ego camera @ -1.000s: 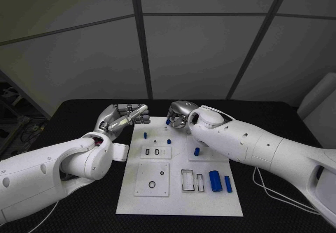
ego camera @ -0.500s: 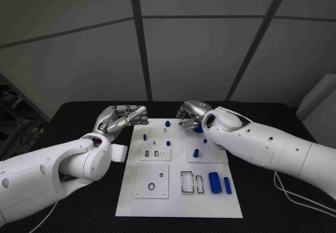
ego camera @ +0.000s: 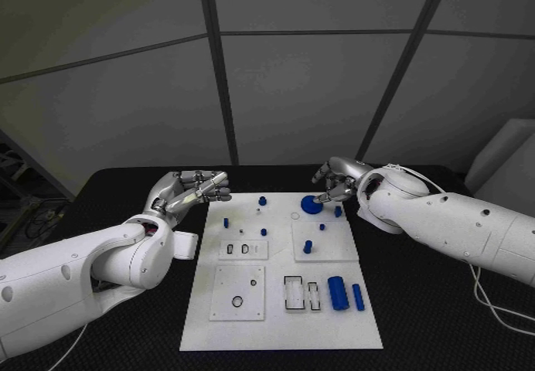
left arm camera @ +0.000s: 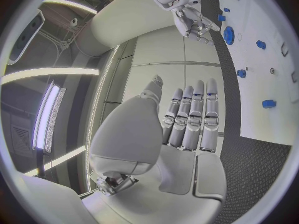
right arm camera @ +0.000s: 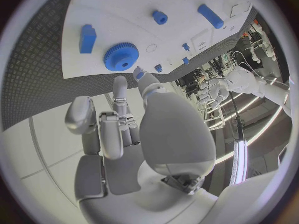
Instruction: Assemble the parts on the task board
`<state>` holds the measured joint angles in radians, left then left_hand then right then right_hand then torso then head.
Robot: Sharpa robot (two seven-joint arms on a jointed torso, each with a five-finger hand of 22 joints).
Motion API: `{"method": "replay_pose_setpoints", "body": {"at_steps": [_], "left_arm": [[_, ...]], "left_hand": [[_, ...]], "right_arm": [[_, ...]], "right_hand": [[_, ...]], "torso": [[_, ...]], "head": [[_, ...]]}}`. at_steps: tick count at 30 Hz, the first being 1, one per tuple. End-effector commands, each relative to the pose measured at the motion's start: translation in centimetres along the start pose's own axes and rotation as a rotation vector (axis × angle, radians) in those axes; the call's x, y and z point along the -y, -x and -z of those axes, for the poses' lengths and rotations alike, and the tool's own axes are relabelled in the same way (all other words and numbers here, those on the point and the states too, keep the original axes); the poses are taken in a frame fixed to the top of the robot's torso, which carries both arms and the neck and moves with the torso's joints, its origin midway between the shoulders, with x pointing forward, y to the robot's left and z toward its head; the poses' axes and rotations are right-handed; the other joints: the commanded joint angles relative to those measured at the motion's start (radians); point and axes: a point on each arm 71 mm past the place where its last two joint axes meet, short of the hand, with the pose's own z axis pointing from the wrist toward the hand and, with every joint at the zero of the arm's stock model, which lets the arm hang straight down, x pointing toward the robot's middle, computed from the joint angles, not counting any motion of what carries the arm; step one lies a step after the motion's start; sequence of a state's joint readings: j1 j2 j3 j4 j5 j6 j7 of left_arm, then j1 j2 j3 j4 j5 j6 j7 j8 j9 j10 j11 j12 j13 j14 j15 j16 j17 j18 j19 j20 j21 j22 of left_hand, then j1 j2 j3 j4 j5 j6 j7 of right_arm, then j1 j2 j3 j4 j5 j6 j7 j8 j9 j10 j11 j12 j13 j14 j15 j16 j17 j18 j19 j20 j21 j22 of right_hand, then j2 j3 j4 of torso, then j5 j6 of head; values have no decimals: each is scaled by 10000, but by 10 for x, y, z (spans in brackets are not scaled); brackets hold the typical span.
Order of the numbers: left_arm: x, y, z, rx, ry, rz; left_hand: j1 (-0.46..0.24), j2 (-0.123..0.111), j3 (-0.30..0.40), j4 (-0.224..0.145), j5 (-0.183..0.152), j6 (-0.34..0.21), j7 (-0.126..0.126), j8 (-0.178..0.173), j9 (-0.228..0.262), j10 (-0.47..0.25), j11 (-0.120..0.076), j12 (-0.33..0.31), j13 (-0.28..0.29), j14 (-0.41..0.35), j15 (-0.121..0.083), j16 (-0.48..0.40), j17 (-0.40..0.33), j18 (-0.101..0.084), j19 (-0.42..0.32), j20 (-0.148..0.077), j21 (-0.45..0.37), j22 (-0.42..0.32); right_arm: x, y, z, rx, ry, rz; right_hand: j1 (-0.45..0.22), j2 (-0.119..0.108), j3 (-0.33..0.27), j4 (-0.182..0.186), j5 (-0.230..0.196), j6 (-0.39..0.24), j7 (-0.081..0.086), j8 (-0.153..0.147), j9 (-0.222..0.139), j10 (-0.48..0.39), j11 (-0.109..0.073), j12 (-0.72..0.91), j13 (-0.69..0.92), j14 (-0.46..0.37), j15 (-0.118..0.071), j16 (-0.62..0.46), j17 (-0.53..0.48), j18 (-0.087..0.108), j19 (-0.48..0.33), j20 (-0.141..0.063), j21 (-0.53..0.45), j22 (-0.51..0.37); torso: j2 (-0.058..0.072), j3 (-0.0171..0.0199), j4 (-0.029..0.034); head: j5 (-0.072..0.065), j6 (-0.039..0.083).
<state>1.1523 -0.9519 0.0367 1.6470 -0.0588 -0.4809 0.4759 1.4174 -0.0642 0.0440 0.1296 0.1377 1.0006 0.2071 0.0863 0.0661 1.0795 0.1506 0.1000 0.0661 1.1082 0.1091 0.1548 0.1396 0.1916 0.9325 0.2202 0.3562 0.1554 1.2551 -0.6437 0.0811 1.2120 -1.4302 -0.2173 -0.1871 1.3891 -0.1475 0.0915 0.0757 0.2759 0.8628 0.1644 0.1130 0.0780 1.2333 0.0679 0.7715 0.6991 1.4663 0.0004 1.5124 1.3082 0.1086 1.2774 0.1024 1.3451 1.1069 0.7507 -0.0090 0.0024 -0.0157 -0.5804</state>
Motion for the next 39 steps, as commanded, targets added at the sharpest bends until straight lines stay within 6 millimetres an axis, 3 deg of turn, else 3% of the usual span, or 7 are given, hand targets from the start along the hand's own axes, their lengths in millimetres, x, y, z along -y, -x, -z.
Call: {"method": "replay_pose_setpoints", "body": {"at_steps": [1,9,25,33,39], "left_arm": [[1,-2,-1,-198,-84,36],[0,-2,-2,-209,-67,42],[0,-3,-3,-231,-60,54],[0,-3,-3,-230,-53,53],[0,-3,-3,-222,-50,50]], "left_hand": [[-47,66,11,-53,-30,15,49,-53,-13,0,88,-35,-9,31,54,-53,14,-99,27,15,8,-11],[-47,67,10,-55,-31,17,47,-54,-13,3,87,-36,-8,34,54,-56,16,-99,28,15,8,-11],[-47,67,10,-55,-31,17,47,-54,-13,3,87,-36,-8,34,54,-56,16,-99,28,15,8,-11],[-47,67,10,-55,-31,17,47,-54,-13,3,87,-36,-8,34,54,-56,16,-99,28,15,8,-11],[-54,76,5,-61,-32,24,45,-63,-11,9,86,-44,-6,44,52,-65,23,-97,31,16,7,-13]], "right_arm": [[6,-5,-1,-1045,-329,-569],[10,-10,-5,-1648,-552,-580],[8,-14,-11,-1834,-587,-587],[5,-16,-13,-1873,-547,-566],[2,-16,-15,-1720,-507,-309]], "right_hand": [[171,157,-330,267,98,-165,35,143,12,-49,106,1977,1979,841,64,182,1633,-195,165,94,135,250],[442,212,-691,752,108,-410,123,394,5,100,201,3571,3584,922,137,366,2060,-239,297,201,293,529],[570,366,-721,908,108,-394,116,552,21,287,203,4094,4115,948,150,419,2191,-263,364,221,372,671],[718,605,-643,910,277,125,32,916,111,392,132,4383,4408,958,99,440,2241,-277,406,190,433,774],[767,717,-574,899,355,438,-27,1031,132,466,76,4478,4519,969,54,458,2291,-290,446,152,475,850]], "torso": [[20,-12,32],[25,-18,48],[18,-16,46],[19,-8,36],[19,-10,40]], "head": [[-49,-1],[-64,-61],[-58,-110],[-48,-134],[-67,-155]]}}
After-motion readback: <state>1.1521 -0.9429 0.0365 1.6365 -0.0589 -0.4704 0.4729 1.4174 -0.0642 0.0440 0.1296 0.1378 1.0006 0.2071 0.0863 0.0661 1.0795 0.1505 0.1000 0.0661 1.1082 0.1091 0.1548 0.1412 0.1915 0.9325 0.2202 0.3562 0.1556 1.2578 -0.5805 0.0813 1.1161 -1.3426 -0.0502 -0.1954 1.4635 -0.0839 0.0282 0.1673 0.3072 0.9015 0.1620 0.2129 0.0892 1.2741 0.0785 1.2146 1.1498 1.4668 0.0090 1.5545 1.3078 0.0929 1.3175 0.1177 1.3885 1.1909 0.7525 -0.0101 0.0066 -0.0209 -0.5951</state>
